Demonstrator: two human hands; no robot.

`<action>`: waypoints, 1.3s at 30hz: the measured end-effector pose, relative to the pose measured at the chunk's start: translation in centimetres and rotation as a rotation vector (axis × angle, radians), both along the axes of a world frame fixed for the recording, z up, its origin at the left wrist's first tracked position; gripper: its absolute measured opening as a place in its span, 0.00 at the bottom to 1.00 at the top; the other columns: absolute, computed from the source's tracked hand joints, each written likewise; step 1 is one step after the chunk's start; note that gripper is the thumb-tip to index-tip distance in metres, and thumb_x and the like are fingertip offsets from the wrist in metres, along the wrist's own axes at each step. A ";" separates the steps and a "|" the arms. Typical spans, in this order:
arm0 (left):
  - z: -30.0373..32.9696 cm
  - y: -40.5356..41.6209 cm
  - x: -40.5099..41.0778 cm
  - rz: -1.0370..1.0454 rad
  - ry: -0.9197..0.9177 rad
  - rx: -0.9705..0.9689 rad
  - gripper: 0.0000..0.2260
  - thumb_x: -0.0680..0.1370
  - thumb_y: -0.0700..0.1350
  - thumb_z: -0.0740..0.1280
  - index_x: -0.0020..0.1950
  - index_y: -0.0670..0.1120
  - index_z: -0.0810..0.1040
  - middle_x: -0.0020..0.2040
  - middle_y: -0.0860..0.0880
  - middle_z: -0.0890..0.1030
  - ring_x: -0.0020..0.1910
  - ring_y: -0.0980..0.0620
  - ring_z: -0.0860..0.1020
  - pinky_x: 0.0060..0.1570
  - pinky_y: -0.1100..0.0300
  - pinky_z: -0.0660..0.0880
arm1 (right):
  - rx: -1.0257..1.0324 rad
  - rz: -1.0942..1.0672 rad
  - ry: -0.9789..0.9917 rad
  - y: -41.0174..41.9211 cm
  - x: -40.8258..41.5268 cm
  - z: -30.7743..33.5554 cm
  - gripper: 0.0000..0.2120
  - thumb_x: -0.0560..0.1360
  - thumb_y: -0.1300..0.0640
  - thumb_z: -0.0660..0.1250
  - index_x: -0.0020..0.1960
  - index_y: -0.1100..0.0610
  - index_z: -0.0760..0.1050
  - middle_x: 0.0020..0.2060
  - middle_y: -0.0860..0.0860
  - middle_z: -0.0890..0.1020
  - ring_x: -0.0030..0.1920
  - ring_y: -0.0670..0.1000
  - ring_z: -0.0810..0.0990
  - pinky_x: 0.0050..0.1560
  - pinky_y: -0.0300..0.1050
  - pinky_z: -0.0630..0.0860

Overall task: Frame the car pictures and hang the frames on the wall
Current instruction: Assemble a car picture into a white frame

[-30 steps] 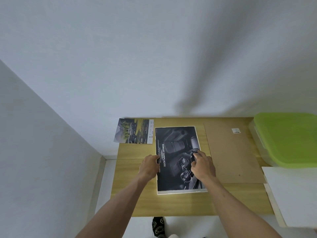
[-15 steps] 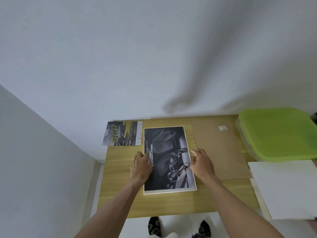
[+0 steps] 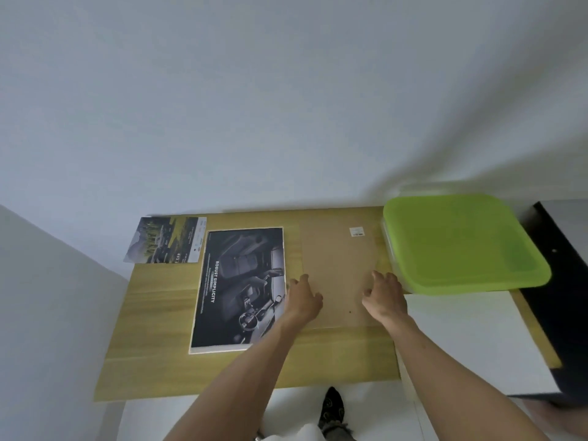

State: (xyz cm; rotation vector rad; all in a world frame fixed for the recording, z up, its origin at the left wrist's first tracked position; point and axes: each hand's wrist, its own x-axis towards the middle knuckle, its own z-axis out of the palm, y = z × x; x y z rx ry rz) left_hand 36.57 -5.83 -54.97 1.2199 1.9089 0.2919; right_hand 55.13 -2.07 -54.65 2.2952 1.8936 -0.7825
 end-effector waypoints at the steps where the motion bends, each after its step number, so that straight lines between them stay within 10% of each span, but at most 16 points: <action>1: -0.2 0.3 0.7 0.066 -0.012 -0.019 0.26 0.78 0.44 0.64 0.75 0.43 0.62 0.71 0.41 0.66 0.66 0.41 0.71 0.64 0.49 0.71 | -0.018 0.008 -0.006 0.2 0.4 -0.2 0.25 0.80 0.55 0.60 0.76 0.56 0.62 0.70 0.60 0.67 0.69 0.61 0.69 0.63 0.52 0.72; 9: -2.1 2.3 1.1 0.625 -0.401 -0.104 0.31 0.63 0.42 0.73 0.65 0.39 0.74 0.55 0.42 0.81 0.53 0.41 0.80 0.53 0.48 0.79 | -0.078 -0.118 0.125 1.9 1.2 -0.8 0.27 0.76 0.52 0.62 0.73 0.56 0.63 0.63 0.62 0.70 0.63 0.63 0.71 0.52 0.50 0.75; 15: 1.2 2.4 -2.4 0.614 -0.282 0.048 0.15 0.66 0.31 0.67 0.48 0.45 0.83 0.45 0.46 0.84 0.47 0.45 0.82 0.48 0.53 0.80 | -0.096 -0.246 0.280 2.7 -0.2 -0.3 0.31 0.71 0.49 0.63 0.73 0.53 0.66 0.63 0.61 0.74 0.61 0.63 0.74 0.58 0.51 0.76; 19: 2.8 1.7 -7.7 0.569 -0.235 0.103 0.17 0.68 0.31 0.69 0.54 0.45 0.82 0.49 0.48 0.83 0.49 0.47 0.80 0.47 0.57 0.76 | -0.057 -0.199 0.438 2.3 -3.7 0.6 0.24 0.67 0.50 0.66 0.63 0.51 0.77 0.56 0.56 0.79 0.50 0.57 0.80 0.47 0.48 0.80; 23: 3.1 -0.4 -13.6 0.537 -0.113 0.173 0.19 0.68 0.32 0.72 0.57 0.46 0.81 0.45 0.48 0.80 0.47 0.47 0.79 0.50 0.51 0.79 | -0.021 -0.097 0.533 1.2 -8.7 1.3 0.32 0.69 0.59 0.74 0.72 0.55 0.72 0.67 0.57 0.73 0.56 0.54 0.80 0.46 0.37 0.74; 27: 2.9 -3.3 -18.4 0.476 -0.011 0.183 0.25 0.67 0.33 0.74 0.63 0.46 0.80 0.42 0.46 0.77 0.47 0.43 0.79 0.44 0.56 0.73 | -0.027 0.021 0.509 -0.8 -13.0 0.9 0.33 0.70 0.64 0.74 0.73 0.55 0.69 0.65 0.58 0.71 0.39 0.47 0.75 0.40 0.33 0.72; 39: -0.6 -7.8 -24.2 0.341 -0.031 0.129 0.28 0.66 0.30 0.70 0.66 0.47 0.79 0.33 0.50 0.76 0.39 0.48 0.78 0.50 0.50 0.80 | 0.013 0.015 0.433 -5.1 -18.0 -1.7 0.34 0.68 0.64 0.76 0.72 0.57 0.71 0.63 0.59 0.74 0.55 0.54 0.78 0.52 0.41 0.74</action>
